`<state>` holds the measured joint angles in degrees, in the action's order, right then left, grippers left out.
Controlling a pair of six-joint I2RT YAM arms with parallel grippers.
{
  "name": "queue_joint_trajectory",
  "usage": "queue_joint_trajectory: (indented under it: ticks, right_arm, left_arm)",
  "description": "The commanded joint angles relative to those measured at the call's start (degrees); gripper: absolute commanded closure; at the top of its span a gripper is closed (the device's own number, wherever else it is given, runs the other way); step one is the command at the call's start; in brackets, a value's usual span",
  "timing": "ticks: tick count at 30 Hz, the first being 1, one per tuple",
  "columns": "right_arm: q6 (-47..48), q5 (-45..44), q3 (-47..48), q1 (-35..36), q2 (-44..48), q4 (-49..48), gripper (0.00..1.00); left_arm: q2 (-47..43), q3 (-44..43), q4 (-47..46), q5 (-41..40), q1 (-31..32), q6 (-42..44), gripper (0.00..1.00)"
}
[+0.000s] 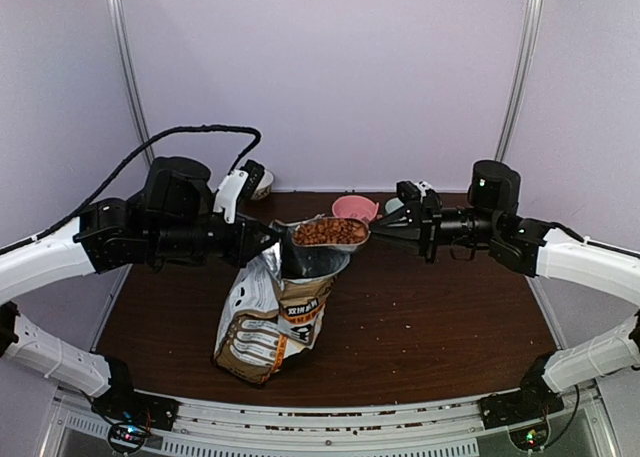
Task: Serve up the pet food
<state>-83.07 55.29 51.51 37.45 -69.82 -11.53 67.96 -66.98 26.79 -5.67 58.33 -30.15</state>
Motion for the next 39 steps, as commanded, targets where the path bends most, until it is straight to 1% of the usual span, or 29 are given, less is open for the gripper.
queue_joint_trajectory:
  ticks: [1,4,9,16,20,23,27,32,37,39]
  right_arm:
    - [-5.59,1.56,-2.05,-0.37,3.04,-10.29,1.00]
    - [-6.72,1.32,-2.64,-0.37,4.21,-10.86,1.00]
    - [-12.76,0.03,-4.90,-0.32,5.08,-18.81,1.00]
    - [-14.51,-2.98,-4.84,-0.35,5.14,-21.30,1.00]
    - [-11.81,-6.79,-2.43,-0.90,4.33,-18.00,1.00]
    - [-10.11,-8.92,0.78,-1.67,2.44,-15.25,1.00]
    - [-5.55,-11.58,5.99,-3.44,-1.11,-10.47,1.00]
    - [-3.69,-14.22,8.97,-6.49,-6.21,-10.39,1.00]
    - [-1.29,-15.35,11.86,-9.79,-12.00,-9.91,1.00]
    - [0.46,-15.83,13.11,-11.14,-14.42,-8.33,1.00]
  left_arm:
    - [-1.74,-2.63,-5.81,-3.29,-0.71,-1.90,1.00]
    - [-1.75,-2.80,-6.25,-2.89,-0.92,-1.88,1.00]
    - [-1.32,-3.36,-6.75,-1.29,-1.52,-1.51,1.00]
    - [-0.76,-3.65,-7.02,0.05,-2.14,-1.34,1.00]
    - [-2.29,-2.97,-5.81,-0.64,-3.37,-1.26,1.00]
    - [-4.36,-2.23,-5.01,-0.27,-4.90,-1.00,1.00]
    - [-7.06,-2.12,-2.25,0.57,-7.48,-0.01,1.00]
    - [-9.83,-1.55,0.24,1.42,-10.23,0.73,1.00]
    - [-11.89,-0.32,0.20,1.69,-11.02,0.77,1.00]
    - [-12.13,-0.03,0.17,1.80,-11.17,0.78,1.00]
